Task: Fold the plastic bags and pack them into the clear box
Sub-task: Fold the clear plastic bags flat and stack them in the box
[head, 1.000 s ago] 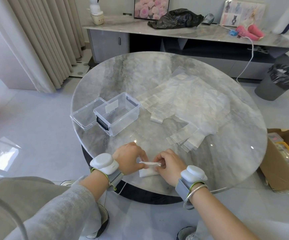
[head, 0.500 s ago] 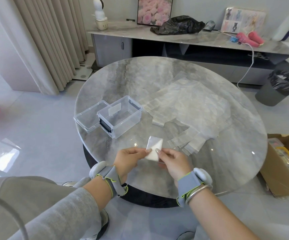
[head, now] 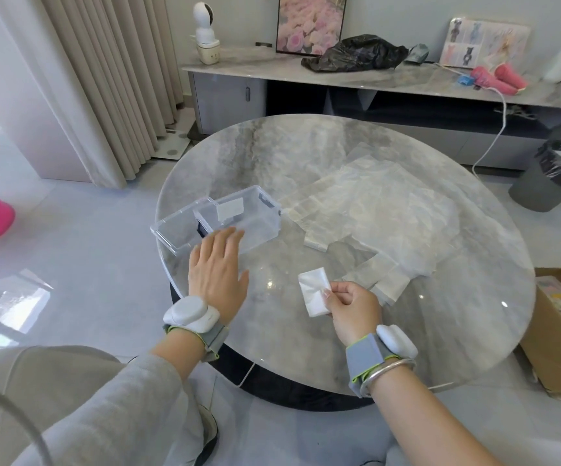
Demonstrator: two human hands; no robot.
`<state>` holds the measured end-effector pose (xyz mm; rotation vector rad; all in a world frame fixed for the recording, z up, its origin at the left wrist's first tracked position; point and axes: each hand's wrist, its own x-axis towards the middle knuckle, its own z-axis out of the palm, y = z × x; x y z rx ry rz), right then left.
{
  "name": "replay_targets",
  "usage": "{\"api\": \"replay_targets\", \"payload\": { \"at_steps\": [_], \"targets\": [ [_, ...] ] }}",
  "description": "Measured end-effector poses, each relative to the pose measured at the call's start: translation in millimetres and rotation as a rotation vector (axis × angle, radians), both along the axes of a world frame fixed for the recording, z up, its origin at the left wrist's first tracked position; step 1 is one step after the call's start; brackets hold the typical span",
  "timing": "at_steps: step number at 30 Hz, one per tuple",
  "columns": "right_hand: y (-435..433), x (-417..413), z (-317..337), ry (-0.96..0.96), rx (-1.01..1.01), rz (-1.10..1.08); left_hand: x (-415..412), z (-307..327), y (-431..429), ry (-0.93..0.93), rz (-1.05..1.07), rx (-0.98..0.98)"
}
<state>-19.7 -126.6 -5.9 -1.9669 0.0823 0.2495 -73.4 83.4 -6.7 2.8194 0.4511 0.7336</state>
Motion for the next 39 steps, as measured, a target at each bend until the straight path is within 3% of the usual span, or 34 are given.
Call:
{"api": "replay_targets", "payload": {
  "at_steps": [4, 6, 12, 17, 21, 27, 29, 32, 35, 39],
  "targets": [
    [-0.5, -5.6, 3.2, -0.037, -0.06, 0.073, 11.7, -3.0, 8.4, -0.047, 0.02, 0.078],
    [-1.5, -7.1, 4.3, -0.052, -0.074, 0.094, 22.3, -5.8, 19.5, 0.02, 0.04, 0.123],
    [-3.6, -6.8, 5.0, -0.081, -0.071, 0.096, 53.4, 3.6, 60.3, 0.525, 0.103, 0.174],
    [0.6, -5.7, 8.1, -0.109, -0.095, 0.107, 38.2, 0.1, 43.5, 0.471, 0.002, -0.028],
    [4.4, -5.0, 14.7, -0.145, -0.062, 0.144, 17.2, 7.4, 12.9, 0.373, -0.108, -0.046],
    [8.5, 5.5, 42.0, -0.278, 0.07, 0.108, -12.8, 16.7, -9.5, 0.438, -0.369, -0.087],
    [11.7, 5.7, 49.3, -0.392, -0.027, 0.162, -20.5, 19.4, -14.4, 0.382, -0.363, -0.089],
    [21.2, 8.7, 50.1, -0.546, -0.449, 0.441, -27.2, 19.2, -19.8, 0.268, -0.265, 0.028],
    [38.1, 9.9, 46.2, -0.439, -0.847, 0.76, -26.3, 15.0, -18.5, 0.231, -0.233, 0.043],
    [55.2, 15.4, 53.0, -0.291, -0.828, 0.813, -24.8, 8.2, -11.6, 0.26, -0.231, 0.06]
  ]
}}
